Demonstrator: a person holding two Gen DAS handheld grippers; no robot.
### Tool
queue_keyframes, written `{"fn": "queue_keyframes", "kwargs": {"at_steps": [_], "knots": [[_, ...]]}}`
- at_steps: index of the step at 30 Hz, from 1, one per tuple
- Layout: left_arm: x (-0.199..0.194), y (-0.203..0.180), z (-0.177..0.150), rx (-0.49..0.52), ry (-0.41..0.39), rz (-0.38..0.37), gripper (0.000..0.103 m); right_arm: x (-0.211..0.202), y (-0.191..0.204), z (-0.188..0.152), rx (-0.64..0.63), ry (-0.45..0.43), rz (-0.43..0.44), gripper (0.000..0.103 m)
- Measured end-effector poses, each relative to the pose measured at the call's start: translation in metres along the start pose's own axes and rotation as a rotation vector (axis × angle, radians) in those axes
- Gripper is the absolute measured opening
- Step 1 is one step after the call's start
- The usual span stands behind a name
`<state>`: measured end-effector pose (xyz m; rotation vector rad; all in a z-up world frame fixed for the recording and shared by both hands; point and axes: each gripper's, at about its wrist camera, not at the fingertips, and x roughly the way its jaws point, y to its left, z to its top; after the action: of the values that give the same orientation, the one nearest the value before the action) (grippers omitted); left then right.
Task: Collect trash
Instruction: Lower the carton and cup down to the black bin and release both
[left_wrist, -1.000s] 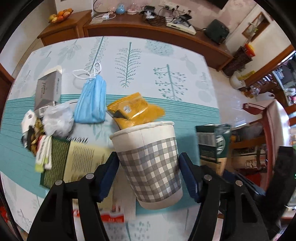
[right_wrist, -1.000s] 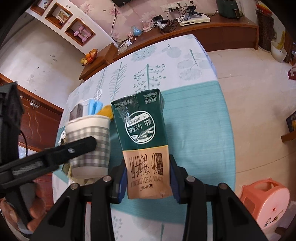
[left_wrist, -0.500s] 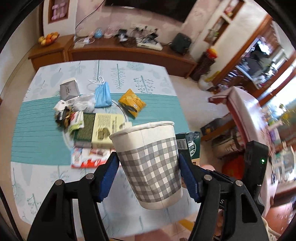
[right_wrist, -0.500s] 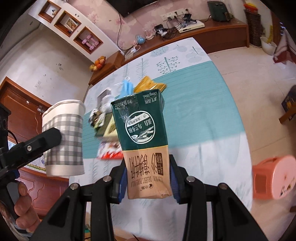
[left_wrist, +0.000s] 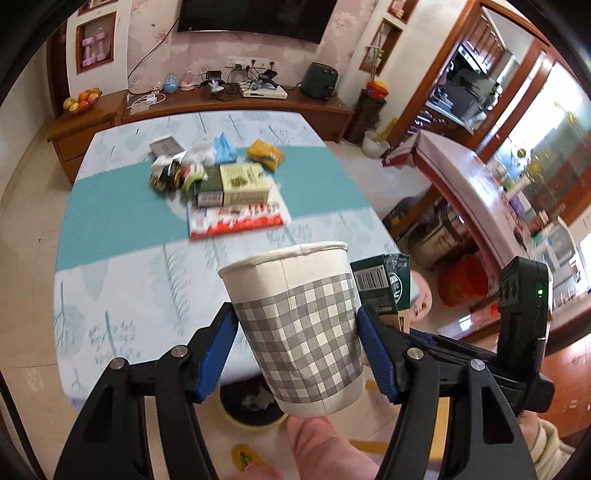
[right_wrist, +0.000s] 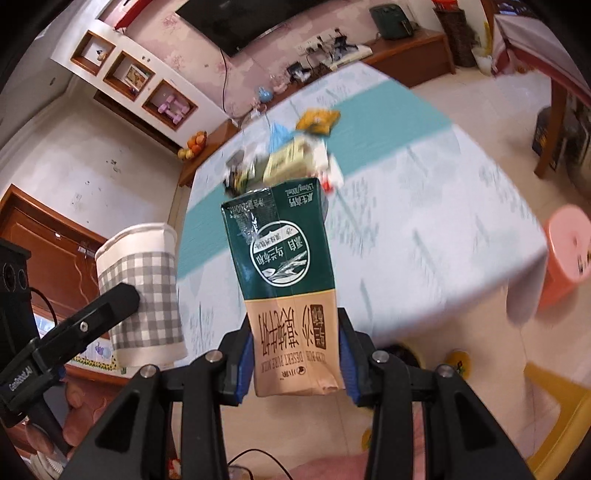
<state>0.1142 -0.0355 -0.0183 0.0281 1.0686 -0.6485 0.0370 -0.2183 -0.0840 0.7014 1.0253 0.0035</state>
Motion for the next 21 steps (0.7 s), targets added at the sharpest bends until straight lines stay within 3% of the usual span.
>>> {"fn": "queue_keyframes", "kwargs": {"at_steps": [11, 21], "knots": [[0.013, 0.007, -0.099, -0.008, 0.066, 0.003, 0.065, 0.004, -0.017, -0.100, 0.028, 0.126, -0.053, 0.039], [0.087, 0.009, -0.181, -0.040, 0.164, 0.064, 0.066, 0.070, -0.081, -0.148, 0.101, 0.259, -0.085, 0.039]]}}
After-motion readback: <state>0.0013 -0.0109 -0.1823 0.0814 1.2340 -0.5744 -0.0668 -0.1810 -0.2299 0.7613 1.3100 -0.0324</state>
